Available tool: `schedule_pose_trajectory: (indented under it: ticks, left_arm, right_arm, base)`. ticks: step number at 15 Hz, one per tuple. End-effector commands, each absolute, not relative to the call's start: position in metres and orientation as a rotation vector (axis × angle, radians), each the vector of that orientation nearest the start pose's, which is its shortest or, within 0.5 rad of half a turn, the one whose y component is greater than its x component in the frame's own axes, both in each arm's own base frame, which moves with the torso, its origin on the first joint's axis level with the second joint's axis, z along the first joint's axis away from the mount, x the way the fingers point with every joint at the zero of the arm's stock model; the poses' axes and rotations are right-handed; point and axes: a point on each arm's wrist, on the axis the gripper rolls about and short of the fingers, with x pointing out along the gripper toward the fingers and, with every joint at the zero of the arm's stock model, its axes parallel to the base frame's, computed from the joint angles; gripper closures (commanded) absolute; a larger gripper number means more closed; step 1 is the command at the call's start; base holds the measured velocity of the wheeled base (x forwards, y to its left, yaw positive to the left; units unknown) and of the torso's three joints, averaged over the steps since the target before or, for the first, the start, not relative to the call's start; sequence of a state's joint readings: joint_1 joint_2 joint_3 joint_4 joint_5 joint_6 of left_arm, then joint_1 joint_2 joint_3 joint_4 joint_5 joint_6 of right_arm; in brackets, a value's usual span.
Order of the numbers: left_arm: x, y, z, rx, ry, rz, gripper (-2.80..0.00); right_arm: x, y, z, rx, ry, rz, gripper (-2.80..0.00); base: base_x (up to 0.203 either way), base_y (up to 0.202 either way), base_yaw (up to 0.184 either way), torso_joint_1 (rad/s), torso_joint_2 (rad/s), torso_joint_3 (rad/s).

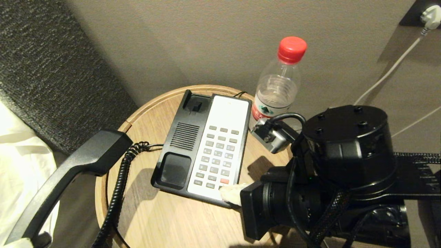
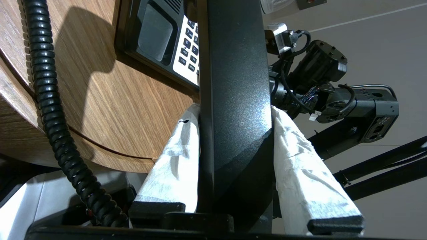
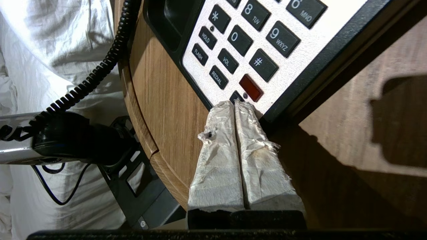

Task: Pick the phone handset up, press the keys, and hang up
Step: Dial the number

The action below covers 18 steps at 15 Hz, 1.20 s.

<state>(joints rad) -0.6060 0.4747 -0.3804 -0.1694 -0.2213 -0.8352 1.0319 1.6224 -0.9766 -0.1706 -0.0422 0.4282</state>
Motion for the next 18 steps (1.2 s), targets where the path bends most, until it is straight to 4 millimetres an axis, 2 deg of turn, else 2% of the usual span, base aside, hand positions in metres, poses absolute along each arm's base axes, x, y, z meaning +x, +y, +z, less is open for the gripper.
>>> schedule_pose_trajectory:
  ticks: [1, 6, 11, 12, 14, 18]
  left_arm:
    - [0.010, -0.013, 0.203, -0.805, 0.278, -0.810, 0.00]
    - [0.011, -0.013, 0.200, -0.803, 0.287, -0.806, 0.00]
    - [0.011, -0.014, 0.199, -0.802, 0.293, -0.805, 0.00]
    - [0.011, -0.014, 0.198, -0.799, 0.301, -0.815, 0.00]
    - [0.011, -0.014, 0.200, -0.800, 0.296, -0.820, 0.00]
    - [0.010, -0.014, 0.202, -0.801, 0.290, -0.825, 0.00]
  right_arm:
    - [0.144, 0.241, 0.223, 0.170, 0.576, 0.871, 0.00]
    - [0.132, 0.219, 0.243, 0.208, 0.512, 0.884, 0.00]
    - [0.124, 0.207, 0.244, 0.213, 0.508, 0.884, 0.00]
    - [0.123, 0.205, 0.236, 0.201, 0.526, 0.878, 0.00]
    - [0.125, 0.209, 0.230, 0.186, 0.544, 0.874, 0.00]
    - [0.138, 0.229, 0.221, 0.159, 0.575, 0.866, 0.00]
  base:
    - [0.000, 0.000, 0.000, 0.000, 0.00, 0.000]
    - [0.000, 0.000, 0.000, 0.000, 0.00, 0.000]
    - [0.000, 0.000, 0.000, 0.000, 0.00, 0.000]
    - [0.000, 0.000, 0.000, 0.000, 0.00, 0.000]
    - [0.000, 0.000, 0.000, 0.000, 0.00, 0.000]
    - [0.000, 0.000, 0.000, 0.000, 0.00, 0.000]
